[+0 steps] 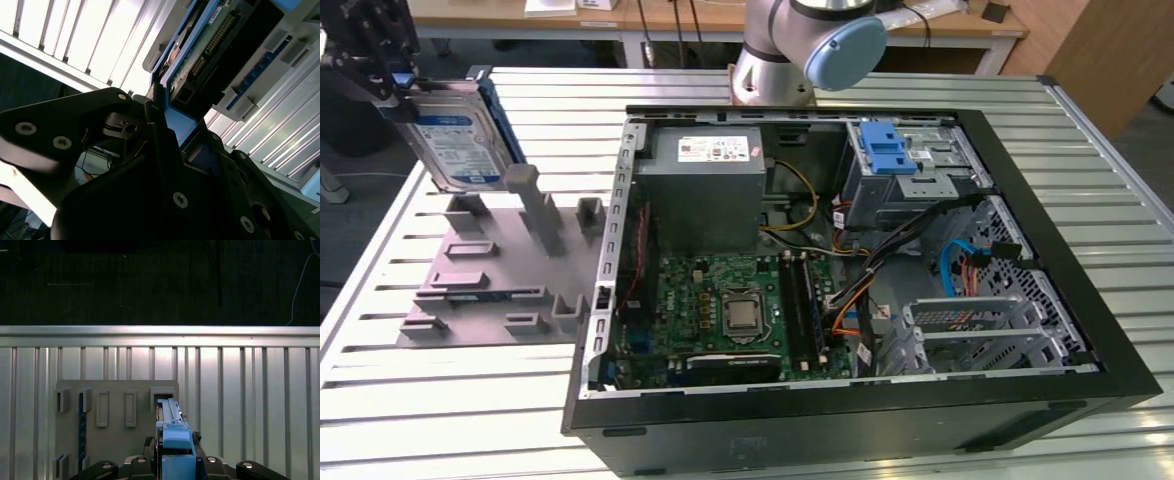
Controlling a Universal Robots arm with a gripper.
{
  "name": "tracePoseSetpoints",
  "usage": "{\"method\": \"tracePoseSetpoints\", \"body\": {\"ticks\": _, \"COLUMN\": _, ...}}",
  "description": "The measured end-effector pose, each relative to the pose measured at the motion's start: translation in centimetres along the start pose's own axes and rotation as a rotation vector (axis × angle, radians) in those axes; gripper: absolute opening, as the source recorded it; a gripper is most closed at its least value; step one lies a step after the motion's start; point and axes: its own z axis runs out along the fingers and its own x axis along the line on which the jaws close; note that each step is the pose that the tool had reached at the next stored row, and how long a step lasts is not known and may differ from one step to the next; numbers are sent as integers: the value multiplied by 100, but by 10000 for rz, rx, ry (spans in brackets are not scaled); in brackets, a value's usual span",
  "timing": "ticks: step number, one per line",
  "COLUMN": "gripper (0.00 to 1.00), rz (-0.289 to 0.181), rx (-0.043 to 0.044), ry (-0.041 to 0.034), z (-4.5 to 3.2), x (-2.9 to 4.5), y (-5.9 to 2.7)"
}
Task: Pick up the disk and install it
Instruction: 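Pick up the disk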
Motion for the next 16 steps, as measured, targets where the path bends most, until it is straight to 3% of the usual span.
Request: {"method": "tracePoseSetpoints", "body": {"ticks": 16, "gripper": 36, "rz": 0, "rx": 0, "ry": -3, "z": -196, "x": -5, "y": 4}}
